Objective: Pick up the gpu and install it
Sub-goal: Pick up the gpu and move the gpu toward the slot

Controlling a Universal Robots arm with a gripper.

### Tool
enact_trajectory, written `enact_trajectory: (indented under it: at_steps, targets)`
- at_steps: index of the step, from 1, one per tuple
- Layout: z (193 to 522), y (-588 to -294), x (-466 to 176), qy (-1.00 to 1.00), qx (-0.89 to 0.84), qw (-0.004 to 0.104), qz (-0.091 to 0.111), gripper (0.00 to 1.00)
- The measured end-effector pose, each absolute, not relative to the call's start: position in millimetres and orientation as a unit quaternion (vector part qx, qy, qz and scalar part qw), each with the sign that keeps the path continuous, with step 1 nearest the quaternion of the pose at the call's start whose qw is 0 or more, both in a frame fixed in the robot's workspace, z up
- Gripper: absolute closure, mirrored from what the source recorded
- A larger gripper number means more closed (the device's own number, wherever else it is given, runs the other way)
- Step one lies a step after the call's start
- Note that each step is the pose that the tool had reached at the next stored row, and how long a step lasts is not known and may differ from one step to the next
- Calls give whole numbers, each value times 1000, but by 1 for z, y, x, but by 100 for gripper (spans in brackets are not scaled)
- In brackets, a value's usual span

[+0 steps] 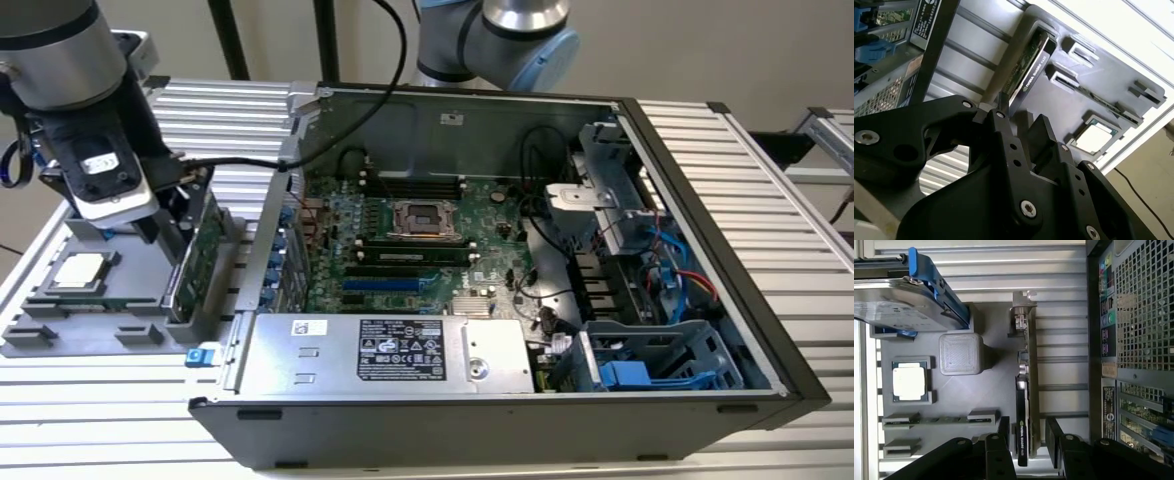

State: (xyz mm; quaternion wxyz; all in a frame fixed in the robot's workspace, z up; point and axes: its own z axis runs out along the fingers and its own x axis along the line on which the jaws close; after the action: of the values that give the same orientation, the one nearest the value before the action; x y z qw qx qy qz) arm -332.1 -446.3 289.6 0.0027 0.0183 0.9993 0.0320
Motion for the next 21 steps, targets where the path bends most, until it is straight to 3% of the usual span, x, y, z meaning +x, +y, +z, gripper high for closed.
enact_trajectory:
  at_steps: [21]
  targets:
    - [269, -446, -333, 999, 18, 3, 32, 0]
